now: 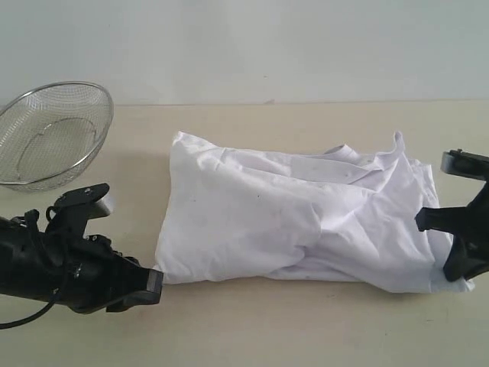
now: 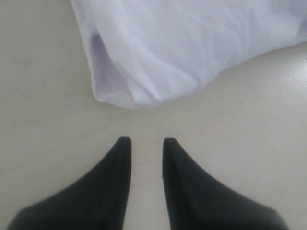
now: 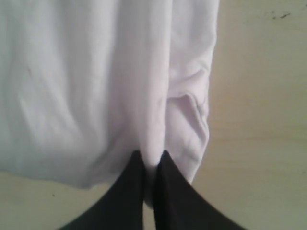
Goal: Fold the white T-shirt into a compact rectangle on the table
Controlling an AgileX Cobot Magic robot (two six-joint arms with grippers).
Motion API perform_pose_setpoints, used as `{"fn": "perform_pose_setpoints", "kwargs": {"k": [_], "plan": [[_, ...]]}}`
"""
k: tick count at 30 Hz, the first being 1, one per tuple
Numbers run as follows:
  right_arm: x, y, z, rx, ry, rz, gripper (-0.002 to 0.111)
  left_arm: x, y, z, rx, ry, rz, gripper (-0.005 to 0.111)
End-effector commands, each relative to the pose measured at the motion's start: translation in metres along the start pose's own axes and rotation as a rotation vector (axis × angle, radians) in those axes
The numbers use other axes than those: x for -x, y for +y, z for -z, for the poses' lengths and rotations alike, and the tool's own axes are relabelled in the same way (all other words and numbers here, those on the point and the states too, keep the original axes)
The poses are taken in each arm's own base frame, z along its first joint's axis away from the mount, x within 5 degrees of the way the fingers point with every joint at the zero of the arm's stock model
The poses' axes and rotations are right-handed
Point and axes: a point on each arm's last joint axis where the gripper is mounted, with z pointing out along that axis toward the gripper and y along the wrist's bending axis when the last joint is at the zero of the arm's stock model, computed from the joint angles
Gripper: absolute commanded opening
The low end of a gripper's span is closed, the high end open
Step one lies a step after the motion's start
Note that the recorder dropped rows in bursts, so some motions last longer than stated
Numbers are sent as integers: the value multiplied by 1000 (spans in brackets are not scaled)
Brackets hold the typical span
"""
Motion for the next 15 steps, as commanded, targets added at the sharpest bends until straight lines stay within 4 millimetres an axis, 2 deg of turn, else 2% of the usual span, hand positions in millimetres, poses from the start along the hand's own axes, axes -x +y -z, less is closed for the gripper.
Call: {"fn": "perform_pose_setpoints", "kwargs": {"k": [1,4,15], "plan": [[-9,1,20,-38,-4,35,0,1,-2,1,-4,-6,-10,22],[-12,1,27,-51,-9,44,0,0,-2,1,-7,1,-24,22],[-13,-9,27,-145,13,60,0,1,2,1,29,0,-53,22]]}}
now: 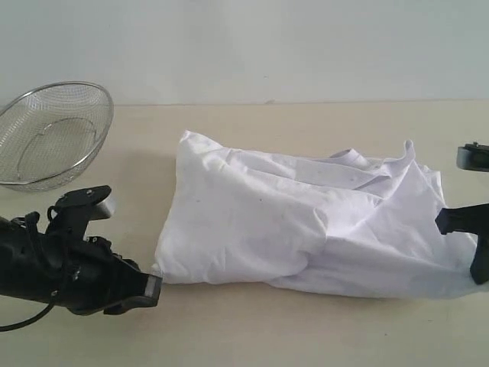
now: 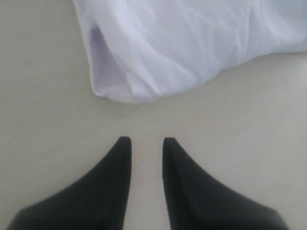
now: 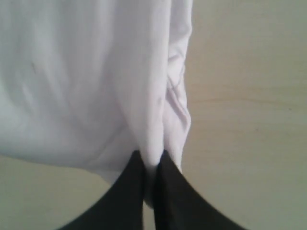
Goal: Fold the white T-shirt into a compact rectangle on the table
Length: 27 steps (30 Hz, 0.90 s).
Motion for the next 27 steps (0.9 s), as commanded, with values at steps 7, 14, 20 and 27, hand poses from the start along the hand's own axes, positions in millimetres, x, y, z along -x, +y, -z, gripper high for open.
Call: {"fn": "perform_pose_setpoints", "kwargs": {"k": [7,14,20,27], "plan": [[3,-18,-3,-73,7,-35,0,9,-7,18,2,-82,-36,22],[8,-18,-6,-59,-31,-67,1,6,-22,20,-155,-45,-7,22],[8,-17,1,-62,-74,-69,41,12,-25,21,-169,-60,-13,26],[8,-15,1,-43,-74,-82,60,22,-18,10,-114,-71,21,57]]}}
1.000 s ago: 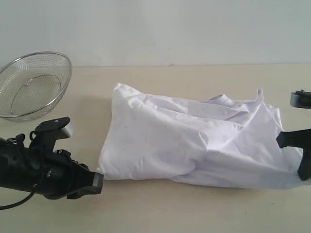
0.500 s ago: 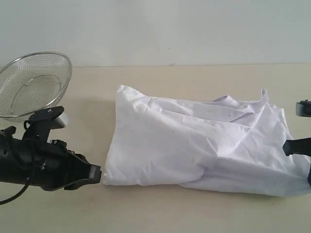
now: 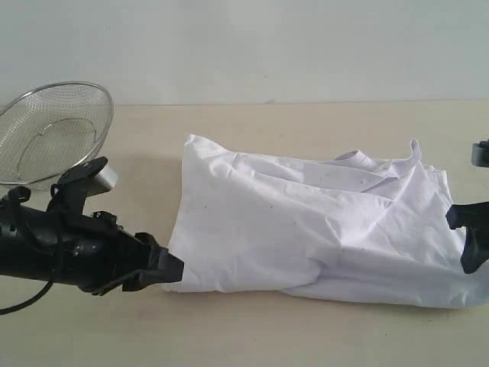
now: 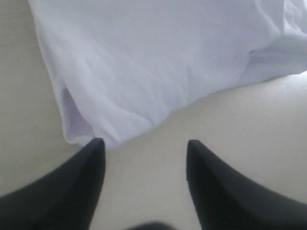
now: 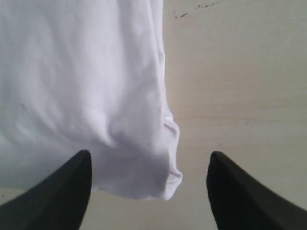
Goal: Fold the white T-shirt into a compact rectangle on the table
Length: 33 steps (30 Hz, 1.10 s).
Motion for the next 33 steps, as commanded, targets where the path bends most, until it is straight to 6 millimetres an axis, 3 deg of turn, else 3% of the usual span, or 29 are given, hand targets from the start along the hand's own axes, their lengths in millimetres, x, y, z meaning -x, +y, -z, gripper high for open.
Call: {"fn": "perform_pose_setpoints", "kwargs": {"k": [1,8,17,29,33], "plan": [[1,-1,4,10,-23,-14,59,7,5,-12,20,10,32,56],[2,3,5,47,-27,-4,58,13,11,-35,0,59,51,56],[2,3,5,49,-27,-6,58,20,8,-35,-19,38,59,52],[2,4,5,64,-33,-1,58,10,17,-46,5,104,90,51],[2,5,5,70,-37,2,58,9,19,-48,11,109,95,39]]}}
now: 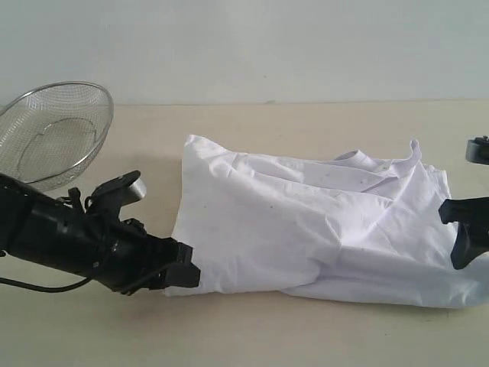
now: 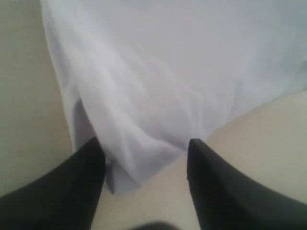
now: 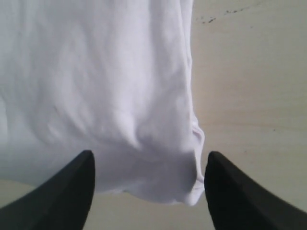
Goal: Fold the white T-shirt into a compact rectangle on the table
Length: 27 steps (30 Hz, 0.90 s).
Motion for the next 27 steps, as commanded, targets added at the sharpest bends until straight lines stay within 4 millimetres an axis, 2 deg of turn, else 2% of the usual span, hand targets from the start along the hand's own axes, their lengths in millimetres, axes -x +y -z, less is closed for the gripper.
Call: {"fn": "perform_pose_setpoints", "kwargs": {"k": [1,3,5,7,15,27], "plan": [[1,0,5,8,-25,6,58,0,0,-2,-2,8,0,33],[1,0,5,9,-23,6,56,0,1,-2,10,4,0,20],[1,0,5,9,-23,6,48,0,2,-1,23,-1,-1,4],[1,0,5,10,-19,5,36,0,2,-1,24,-1,-10,5],[1,-1,5,6,-17,13,0,0,3,-1,31,5,-26,4],[-1,-7,5,-61,0,21,0,8,6,15,144,-52,-87,4]]}}
